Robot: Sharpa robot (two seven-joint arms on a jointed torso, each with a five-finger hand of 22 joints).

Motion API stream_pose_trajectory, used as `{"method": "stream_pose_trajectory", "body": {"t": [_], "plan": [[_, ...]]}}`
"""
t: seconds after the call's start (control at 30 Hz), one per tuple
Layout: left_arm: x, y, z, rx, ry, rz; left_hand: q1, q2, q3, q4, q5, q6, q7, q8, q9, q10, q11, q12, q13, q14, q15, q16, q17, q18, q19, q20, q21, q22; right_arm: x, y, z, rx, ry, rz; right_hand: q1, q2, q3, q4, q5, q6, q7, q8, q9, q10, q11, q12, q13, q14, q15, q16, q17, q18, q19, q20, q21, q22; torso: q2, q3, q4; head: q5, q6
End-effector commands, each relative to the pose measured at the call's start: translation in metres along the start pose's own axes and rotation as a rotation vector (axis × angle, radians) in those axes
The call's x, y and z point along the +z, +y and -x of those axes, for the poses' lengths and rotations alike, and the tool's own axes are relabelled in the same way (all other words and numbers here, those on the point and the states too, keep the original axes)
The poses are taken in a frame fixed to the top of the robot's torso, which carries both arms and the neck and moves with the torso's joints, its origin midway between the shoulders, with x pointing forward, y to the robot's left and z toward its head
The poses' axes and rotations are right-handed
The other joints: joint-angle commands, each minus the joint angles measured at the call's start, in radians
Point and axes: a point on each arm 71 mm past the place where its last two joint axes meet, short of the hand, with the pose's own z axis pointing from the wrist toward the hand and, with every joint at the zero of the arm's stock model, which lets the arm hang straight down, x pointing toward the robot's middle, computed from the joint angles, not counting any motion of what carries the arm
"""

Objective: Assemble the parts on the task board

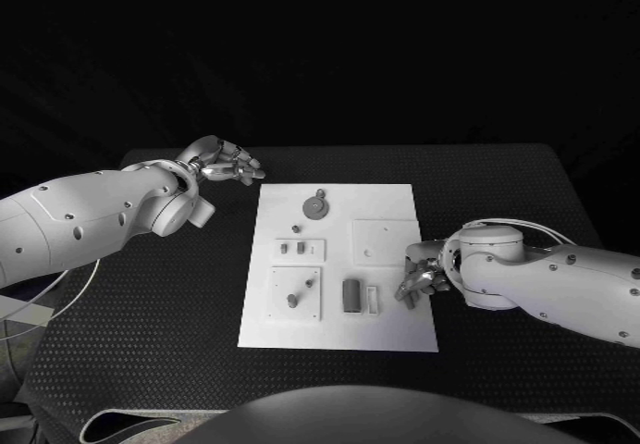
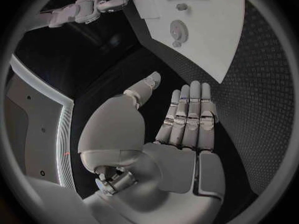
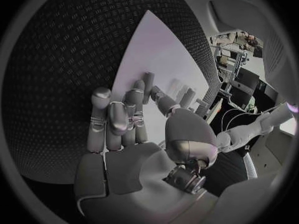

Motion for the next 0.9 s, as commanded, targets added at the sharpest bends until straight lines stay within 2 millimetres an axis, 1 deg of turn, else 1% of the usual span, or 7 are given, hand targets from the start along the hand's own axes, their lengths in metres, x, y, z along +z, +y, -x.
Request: {"method": "stream_pose_trajectory", "body": {"t": [0.03,0.17,0.27,0.4,0.5,0.63,0.9], "plan": [[0.000,-0.001,-0.001,-0.008,0.010,-0.007,-0.009,0.004,0.000,0.008,-0.001,-0.004,-0.001,0.006,-0.002,-0.007,0.001,-0.003,-0.001,0.006,0.004,-0.007,0.001,-0.006,-0.004,0.004,0.002,-0.001,0.006,-0.008,-0.021,-0.093,0.031,-0.069,0.023,-0.009,-0.009,0.001,0.003,-0.031,0.025,-0.117,-0.002,0.007,0.002,0.004,-0.002,-0.007,-0.003,0.000,-0.007,0.020,-0.007,-0.001,0.006,0.018,0.000,0.0000,-0.0004,0.000,0.000],[0.000,-0.001,0.000,-0.008,0.009,-0.006,-0.009,0.004,0.000,0.008,-0.001,-0.004,-0.001,0.006,-0.002,-0.007,0.001,-0.003,-0.001,0.006,0.004,-0.007,0.002,-0.006,-0.004,0.004,0.002,-0.002,0.004,-0.006,-0.020,-0.107,0.001,-0.064,0.059,-0.041,-0.017,0.002,0.003,-0.052,0.032,-0.130,-0.005,-0.003,0.009,-0.001,-0.005,-0.023,0.000,-0.014,-0.034,0.020,-0.014,0.001,0.000,0.015,0.000,0.0004,-0.0002,-0.001,0.000],[0.000,-0.001,0.000,-0.008,0.009,-0.006,-0.008,0.004,0.000,0.008,-0.001,-0.004,-0.001,0.006,-0.002,-0.007,0.001,-0.003,-0.001,0.007,0.004,-0.007,0.002,-0.006,-0.004,0.004,0.002,-0.002,0.002,-0.004,-0.021,-0.085,0.001,-0.053,0.091,-0.048,-0.016,0.001,0.003,-0.075,0.039,-0.144,-0.011,-0.007,0.015,-0.001,-0.005,-0.029,0.005,-0.019,-0.042,0.020,-0.017,0.000,-0.002,0.014,0.000,0.0003,-0.0004,-0.001,0.000],[0.000,-0.001,-0.001,-0.008,0.011,-0.005,-0.008,0.004,0.001,0.008,-0.001,-0.005,-0.001,0.006,-0.002,-0.007,0.001,-0.003,-0.001,0.007,0.004,-0.007,0.002,-0.006,-0.004,0.004,0.002,-0.002,0.000,-0.004,-0.023,-0.018,0.015,-0.037,0.153,-0.017,-0.003,-0.002,0.004,-0.084,0.043,-0.151,-0.015,-0.008,0.019,0.001,-0.004,-0.031,0.008,-0.021,-0.045,0.020,-0.020,-0.001,-0.003,0.015,0.000,0.0002,-0.0003,-0.002,0.000],[0.000,-0.001,-0.001,-0.008,0.012,-0.004,-0.008,0.004,0.001,0.008,-0.001,-0.004,-0.001,0.006,-0.002,-0.006,0.001,-0.003,-0.001,0.007,0.004,-0.007,0.002,-0.006,-0.004,0.004,0.002,-0.002,-0.001,-0.006,-0.024,0.025,0.019,-0.033,0.174,0.002,-0.002,-0.002,0.004,-0.086,0.044,-0.153,-0.016,-0.009,0.020,0.002,-0.003,-0.030,0.010,-0.019,-0.042,0.020,-0.022,0.001,-0.002,0.016,0.000,0.0002,-0.0004,-0.001,0.000],[0.000,-0.001,-0.001,-0.008,0.014,-0.003,-0.008,0.005,0.001,0.009,-0.001,-0.005,-0.001,0.006,-0.002,-0.006,0.001,-0.003,-0.001,0.007,0.004,-0.008,0.003,-0.006,-0.004,0.004,0.002,-0.002,-0.002,-0.011,-0.026,0.123,0.036,-0.032,0.190,0.012,0.017,0.000,0.003,-0.082,0.043,-0.153,-0.017,-0.008,0.020,0.004,-0.004,-0.029,0.011,-0.019,-0.040,0.020,-0.022,0.005,-0.002,0.016,0.000,-0.0006,-0.0003,-0.002,0.000],[0.000,-0.001,-0.001,-0.009,0.014,-0.001,-0.007,0.005,0.001,0.009,-0.001,-0.005,-0.001,0.006,-0.002,-0.006,0.001,-0.003,-0.001,0.007,0.004,-0.008,0.003,-0.006,-0.004,0.004,0.003,-0.002,-0.004,-0.016,-0.026,0.338,0.080,-0.017,0.188,0.014,0.023,0.000,0.003,-0.076,0.042,-0.150,-0.017,-0.006,0.019,0.005,-0.004,-0.023,0.010,-0.016,-0.032,0.020,-0.020,0.008,-0.001,0.016,0.000,-0.0002,-0.0003,-0.001,0.000]]}}
